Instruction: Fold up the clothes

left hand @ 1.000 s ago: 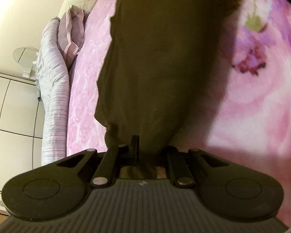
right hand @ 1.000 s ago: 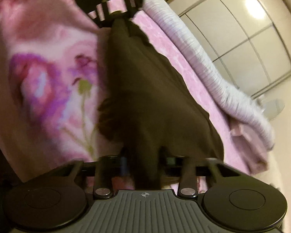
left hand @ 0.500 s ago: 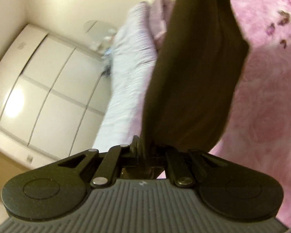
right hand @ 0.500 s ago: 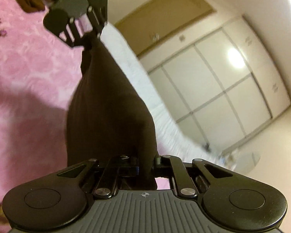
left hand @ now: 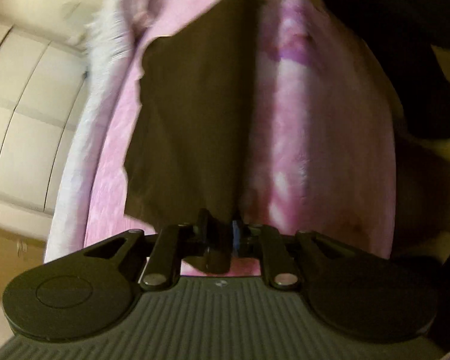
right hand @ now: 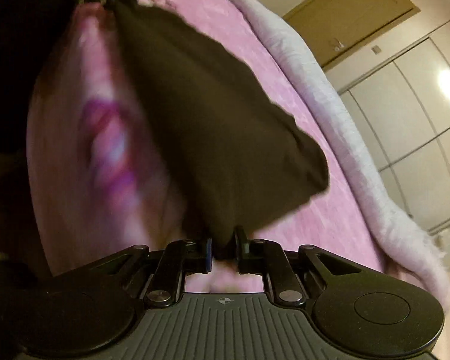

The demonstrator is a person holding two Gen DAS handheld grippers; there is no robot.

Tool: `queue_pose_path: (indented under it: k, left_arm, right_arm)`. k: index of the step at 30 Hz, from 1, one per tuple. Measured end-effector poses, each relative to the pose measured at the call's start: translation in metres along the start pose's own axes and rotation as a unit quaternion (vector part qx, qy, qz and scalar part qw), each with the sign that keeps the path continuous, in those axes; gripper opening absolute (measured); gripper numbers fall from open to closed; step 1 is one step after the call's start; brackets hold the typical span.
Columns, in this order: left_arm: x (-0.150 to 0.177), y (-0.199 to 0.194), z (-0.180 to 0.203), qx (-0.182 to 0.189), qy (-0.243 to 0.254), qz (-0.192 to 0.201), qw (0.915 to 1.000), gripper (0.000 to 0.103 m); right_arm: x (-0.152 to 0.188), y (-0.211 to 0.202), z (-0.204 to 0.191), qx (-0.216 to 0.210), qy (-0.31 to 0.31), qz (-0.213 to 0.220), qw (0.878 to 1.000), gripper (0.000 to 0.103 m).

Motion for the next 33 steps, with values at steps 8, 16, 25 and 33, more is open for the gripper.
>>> queue_pose_path:
  k: [8, 16, 25, 33]
  left_arm:
    - [0.058, -0.012, -0.066, 0.051, -0.232, -0.033, 0.9709, 0.021]
    - [0.037, 0.011, -0.151, 0.129, -0.395, 0.028, 0.9089, 0.022]
    - [-0.02, 0.113, -0.191, 0.261, -0.463, 0.051, 0.8455, 0.028]
    - [-0.036, 0.172, -0.187, 0.317, -0.472, 0.04, 0.8218, 0.0]
  right_arm:
    - [0.048, -0.012, 0.016, 0.015, 0.1, -0.058, 0.993, 0.012]
    - [-0.021, 0.024, 0.052, -0.1, 0.251, 0.005, 0.963, 0.045]
    - [-0.068, 0.091, 0.109, -0.19, 0.367, 0.008, 0.911, 0.054]
    - [-0.067, 0.133, 0.124, -0.254, 0.441, 0.023, 0.861, 0.038]
Point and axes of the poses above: each gripper's, at about its wrist camera, not at the fingertips, and y roughly the way its jaws point, z to its right, x to its underside, the point moved 7 cm from there along y, roughly the way its jaws point, and after that the axes turned 13 degrees about -z, right-handed, at the moved point
